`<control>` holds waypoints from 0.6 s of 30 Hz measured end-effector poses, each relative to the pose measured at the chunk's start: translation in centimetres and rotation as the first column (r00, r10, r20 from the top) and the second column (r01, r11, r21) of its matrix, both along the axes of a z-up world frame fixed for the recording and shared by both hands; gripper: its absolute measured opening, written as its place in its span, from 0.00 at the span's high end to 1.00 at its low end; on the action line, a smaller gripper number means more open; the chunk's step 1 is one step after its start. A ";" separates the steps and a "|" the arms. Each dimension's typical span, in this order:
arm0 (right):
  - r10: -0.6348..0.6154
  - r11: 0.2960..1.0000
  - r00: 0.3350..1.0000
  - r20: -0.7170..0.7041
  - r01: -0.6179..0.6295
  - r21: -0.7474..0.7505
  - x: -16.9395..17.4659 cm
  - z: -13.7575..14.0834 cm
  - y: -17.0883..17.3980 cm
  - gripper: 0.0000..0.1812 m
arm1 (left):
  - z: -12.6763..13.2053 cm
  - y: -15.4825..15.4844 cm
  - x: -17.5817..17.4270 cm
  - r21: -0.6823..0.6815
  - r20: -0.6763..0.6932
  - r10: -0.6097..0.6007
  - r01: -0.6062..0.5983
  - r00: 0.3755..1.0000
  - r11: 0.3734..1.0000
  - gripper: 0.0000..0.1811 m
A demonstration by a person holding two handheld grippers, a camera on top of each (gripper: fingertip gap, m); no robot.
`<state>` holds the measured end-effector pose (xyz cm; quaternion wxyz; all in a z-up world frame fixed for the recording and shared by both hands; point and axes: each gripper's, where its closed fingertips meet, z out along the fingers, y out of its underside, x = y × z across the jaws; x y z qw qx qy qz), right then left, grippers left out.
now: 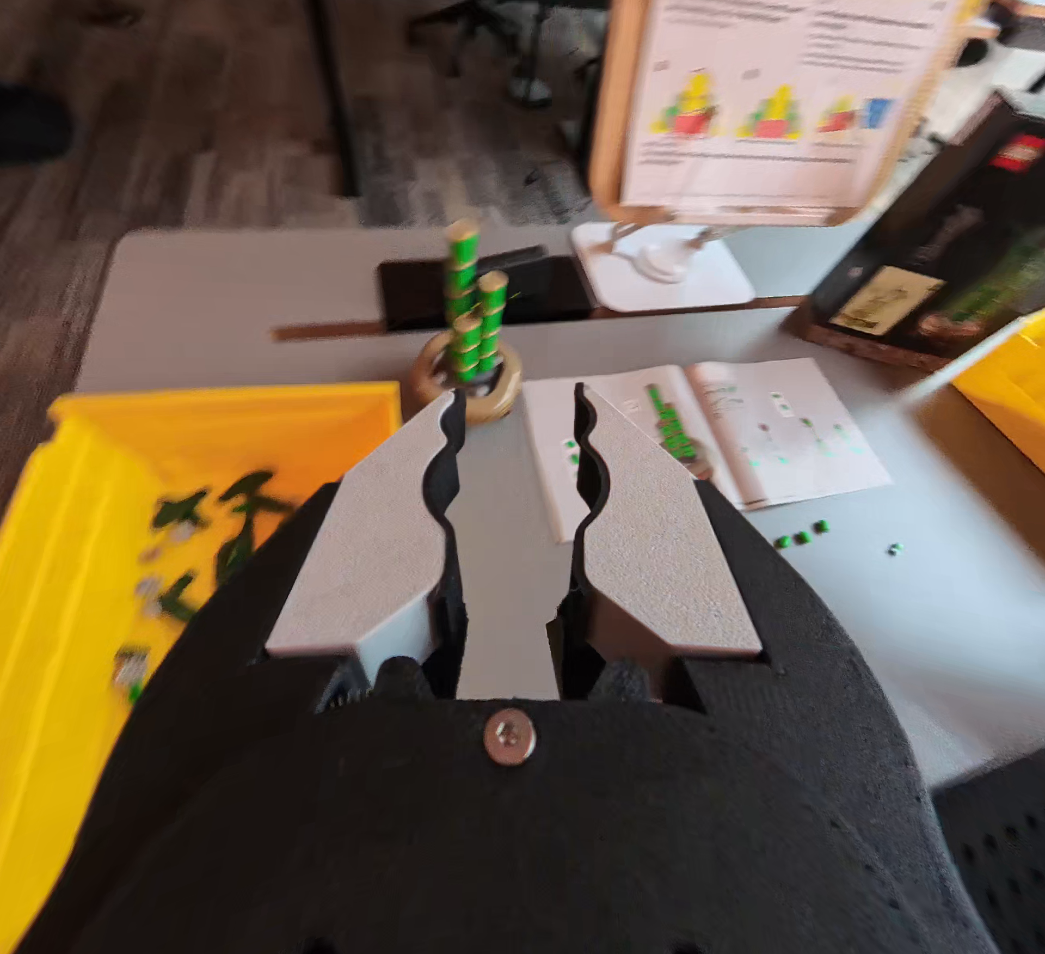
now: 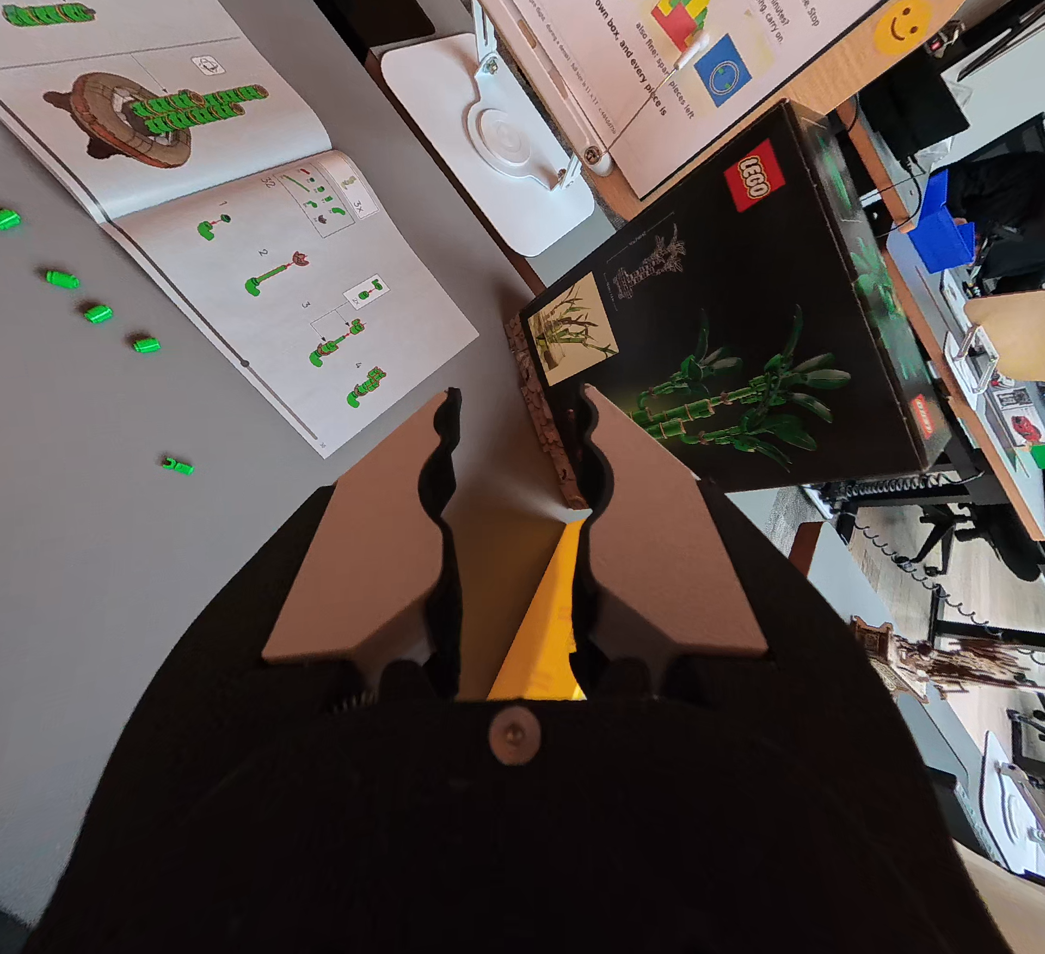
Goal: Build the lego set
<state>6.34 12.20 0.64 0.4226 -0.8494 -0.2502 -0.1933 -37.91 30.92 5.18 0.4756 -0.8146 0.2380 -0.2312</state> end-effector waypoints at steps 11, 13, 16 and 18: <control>0.017 0.998 1.000 0.022 -0.016 -0.063 -1.1 -1.8 1.1 0.78 | -12.0 1.3 -14.4 -0.479 -0.190 0.210 -0.277 0.959 0.833 0.87; 0.020 0.997 0.999 0.025 -0.018 -0.077 -1.3 -2.2 1.2 0.78 | -13.3 1.5 -14.7 -0.512 -0.202 0.186 -0.265 0.962 0.817 0.88; 0.027 0.995 0.999 0.034 -0.023 -0.097 -1.4 -2.7 1.3 0.78 | -15.1 2.0 -15.7 -0.544 -0.249 0.193 -0.302 0.949 0.783 0.89; 0.024 0.994 0.999 0.034 -0.020 -0.103 -1.3 -2.8 1.4 0.78 | -16.0 2.2 -16.0 -0.562 -0.258 0.187 -0.305 0.948 0.769 0.89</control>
